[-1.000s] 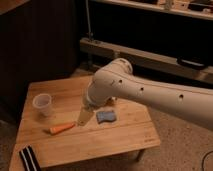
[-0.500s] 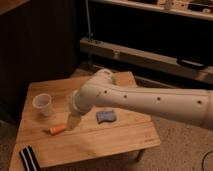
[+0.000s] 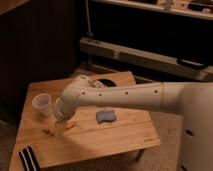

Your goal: Place the pepper in the ceramic cup

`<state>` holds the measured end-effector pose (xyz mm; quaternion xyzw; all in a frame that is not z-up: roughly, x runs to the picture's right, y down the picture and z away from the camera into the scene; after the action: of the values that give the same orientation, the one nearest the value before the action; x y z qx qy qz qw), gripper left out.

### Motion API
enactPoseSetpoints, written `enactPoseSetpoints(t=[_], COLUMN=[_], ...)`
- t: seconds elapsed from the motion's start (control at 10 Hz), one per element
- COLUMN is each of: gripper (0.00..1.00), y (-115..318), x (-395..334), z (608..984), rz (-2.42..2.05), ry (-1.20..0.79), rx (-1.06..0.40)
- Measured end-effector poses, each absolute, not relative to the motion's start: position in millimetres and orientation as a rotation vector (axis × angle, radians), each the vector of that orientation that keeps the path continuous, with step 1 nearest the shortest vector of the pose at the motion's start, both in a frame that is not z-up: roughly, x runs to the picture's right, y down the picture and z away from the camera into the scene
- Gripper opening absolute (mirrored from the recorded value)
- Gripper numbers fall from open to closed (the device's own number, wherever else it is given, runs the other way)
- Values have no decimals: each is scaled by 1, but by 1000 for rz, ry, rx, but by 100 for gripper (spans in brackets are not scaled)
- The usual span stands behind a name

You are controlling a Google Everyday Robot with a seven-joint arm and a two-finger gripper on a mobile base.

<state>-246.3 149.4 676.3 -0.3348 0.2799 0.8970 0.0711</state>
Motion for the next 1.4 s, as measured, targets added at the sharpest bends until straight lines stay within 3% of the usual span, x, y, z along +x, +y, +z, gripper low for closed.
enactPoseSetpoints(t=[0.5,1.4], gripper=[80,80], y=[192,217], x=[-265,-286], z=[710,762], rz=[2667,2688], ry=[965,1032], rx=[-887,-723])
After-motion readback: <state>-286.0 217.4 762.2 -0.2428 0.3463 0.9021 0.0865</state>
